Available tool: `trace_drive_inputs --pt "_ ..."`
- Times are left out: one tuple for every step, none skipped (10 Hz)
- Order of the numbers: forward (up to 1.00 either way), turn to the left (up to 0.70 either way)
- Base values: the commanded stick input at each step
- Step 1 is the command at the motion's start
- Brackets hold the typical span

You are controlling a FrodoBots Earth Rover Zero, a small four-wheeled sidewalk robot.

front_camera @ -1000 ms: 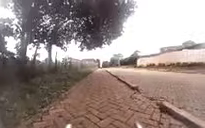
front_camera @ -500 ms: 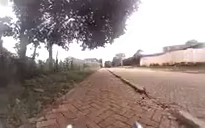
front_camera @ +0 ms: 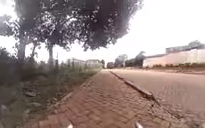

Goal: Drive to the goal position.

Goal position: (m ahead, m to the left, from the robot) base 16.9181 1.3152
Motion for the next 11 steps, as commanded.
trace_drive_inputs --pt "0.7 0.02" --pt "0.7 0.04" --pt "0.7 0.01" --pt "0.7 0.0" --pt "0.7 0.1" --pt "0.7 0.15" --pt "0.7 0.15" --pt "0.7 0.15" --pt "0.7 0.14" --pt "0.7 0.15" --pt "0.7 0.17"
